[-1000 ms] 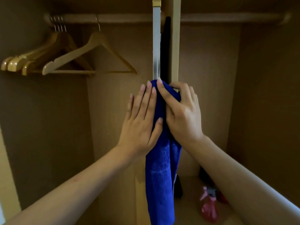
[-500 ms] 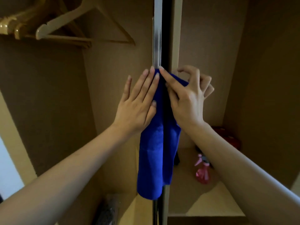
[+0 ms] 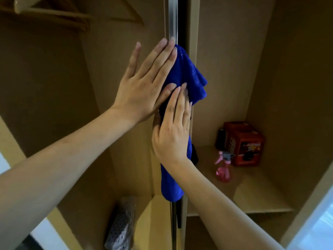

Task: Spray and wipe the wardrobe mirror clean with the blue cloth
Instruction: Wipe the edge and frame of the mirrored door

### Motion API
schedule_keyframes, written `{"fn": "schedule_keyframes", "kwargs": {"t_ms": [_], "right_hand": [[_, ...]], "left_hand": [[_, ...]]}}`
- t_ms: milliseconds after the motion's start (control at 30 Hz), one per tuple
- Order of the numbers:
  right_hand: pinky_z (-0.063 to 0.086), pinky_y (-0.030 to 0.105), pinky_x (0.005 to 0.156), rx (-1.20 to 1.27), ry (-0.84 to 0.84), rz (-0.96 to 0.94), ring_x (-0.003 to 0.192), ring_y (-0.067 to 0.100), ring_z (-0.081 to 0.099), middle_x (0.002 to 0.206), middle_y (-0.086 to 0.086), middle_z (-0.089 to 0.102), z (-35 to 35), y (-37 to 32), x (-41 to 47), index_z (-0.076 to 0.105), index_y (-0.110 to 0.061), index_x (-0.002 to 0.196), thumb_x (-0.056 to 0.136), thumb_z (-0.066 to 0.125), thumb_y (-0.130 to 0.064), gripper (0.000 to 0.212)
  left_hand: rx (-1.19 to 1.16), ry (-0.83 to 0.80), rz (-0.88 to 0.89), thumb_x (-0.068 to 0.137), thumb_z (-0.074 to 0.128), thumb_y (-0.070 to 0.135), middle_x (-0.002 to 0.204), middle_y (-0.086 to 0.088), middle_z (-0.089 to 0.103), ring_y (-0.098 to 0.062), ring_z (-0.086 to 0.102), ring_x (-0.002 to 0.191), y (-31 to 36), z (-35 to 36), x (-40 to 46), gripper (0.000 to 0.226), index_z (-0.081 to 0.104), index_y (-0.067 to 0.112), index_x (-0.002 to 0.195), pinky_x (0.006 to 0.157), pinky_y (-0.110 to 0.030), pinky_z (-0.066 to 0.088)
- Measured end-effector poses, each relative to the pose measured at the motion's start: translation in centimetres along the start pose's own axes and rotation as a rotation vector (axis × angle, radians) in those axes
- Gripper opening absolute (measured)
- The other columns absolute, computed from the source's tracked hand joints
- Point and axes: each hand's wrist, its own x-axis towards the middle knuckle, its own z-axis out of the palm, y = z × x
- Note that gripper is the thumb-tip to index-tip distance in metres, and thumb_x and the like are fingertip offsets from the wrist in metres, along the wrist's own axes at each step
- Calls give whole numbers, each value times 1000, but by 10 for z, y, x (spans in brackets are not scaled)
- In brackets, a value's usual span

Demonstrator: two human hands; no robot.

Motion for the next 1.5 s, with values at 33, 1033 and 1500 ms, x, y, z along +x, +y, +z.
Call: {"fn": "schedule_keyframes", "kwargs": {"t_ms": [33,1033,1500], "right_hand": [[14,43,123,-24,16,-14,149,29,14,159,19,17,3,4,-1,17,3,150,100,49,-14,61],[33,44,114,23,-126,28,145,27,22,148,19,23,42,91,-218,1,-10,155,83,70,0,100],[38,52,108,7,-52,321,138,26,32,147,12,27,56,88,-282,11,-10,145,88,41,3,66]], "left_hand": [[0,9,0,105,22,43,159,-11,19,-22,14,148,1,0,-1,61,16,6,152,118,-42,-4],[-39,-106,372,99,41,16,161,-6,-10,-16,-6,147,115,67,-184,69,-1,9,153,118,-38,-7],[164,-53,597,100,41,44,151,-5,36,-18,31,138,121,99,-198,57,35,14,148,117,-45,-8]]}}
